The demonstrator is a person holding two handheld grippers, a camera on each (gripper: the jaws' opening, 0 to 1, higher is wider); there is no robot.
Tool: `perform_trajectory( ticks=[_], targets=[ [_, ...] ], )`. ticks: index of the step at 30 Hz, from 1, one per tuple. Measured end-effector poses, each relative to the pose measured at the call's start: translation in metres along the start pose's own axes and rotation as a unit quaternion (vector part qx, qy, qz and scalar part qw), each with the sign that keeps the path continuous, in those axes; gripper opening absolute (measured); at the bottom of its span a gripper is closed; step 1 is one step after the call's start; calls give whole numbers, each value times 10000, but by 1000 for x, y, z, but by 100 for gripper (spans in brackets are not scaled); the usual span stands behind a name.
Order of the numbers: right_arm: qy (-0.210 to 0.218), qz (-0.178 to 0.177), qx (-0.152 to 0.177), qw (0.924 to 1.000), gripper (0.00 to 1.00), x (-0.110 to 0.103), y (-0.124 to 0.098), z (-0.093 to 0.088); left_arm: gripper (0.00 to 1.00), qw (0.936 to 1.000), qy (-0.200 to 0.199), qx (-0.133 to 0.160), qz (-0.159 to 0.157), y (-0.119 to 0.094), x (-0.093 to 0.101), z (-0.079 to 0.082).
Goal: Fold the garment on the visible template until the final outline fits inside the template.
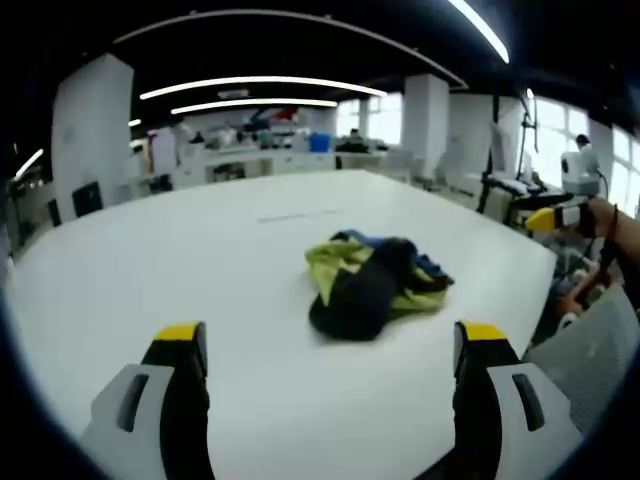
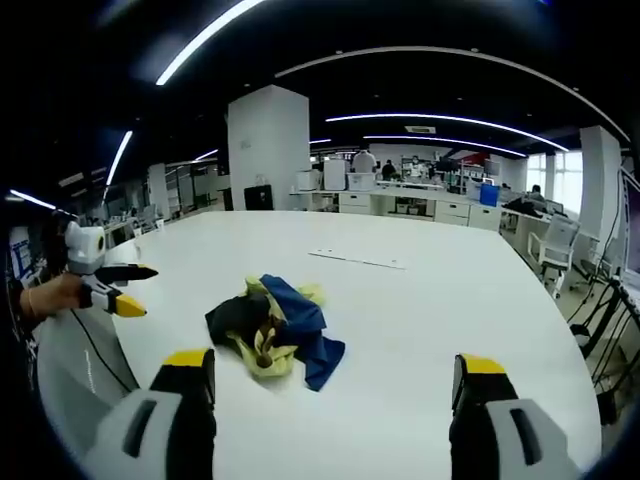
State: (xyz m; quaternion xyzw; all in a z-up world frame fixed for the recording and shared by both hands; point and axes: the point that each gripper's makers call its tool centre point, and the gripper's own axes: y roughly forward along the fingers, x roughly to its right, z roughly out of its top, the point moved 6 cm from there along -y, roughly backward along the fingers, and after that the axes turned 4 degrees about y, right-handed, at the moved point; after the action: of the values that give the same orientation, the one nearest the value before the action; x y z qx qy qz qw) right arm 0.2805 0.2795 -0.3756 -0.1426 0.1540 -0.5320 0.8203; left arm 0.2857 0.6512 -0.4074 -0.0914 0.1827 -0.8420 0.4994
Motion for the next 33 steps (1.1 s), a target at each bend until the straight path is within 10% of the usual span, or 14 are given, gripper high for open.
perform_trajectory(
  ticks=[33],
  targets=[
    [50,51,-15,10000,100,2,-1,-2,97,10000,-13,31,-57,0,1,0]
  ],
)
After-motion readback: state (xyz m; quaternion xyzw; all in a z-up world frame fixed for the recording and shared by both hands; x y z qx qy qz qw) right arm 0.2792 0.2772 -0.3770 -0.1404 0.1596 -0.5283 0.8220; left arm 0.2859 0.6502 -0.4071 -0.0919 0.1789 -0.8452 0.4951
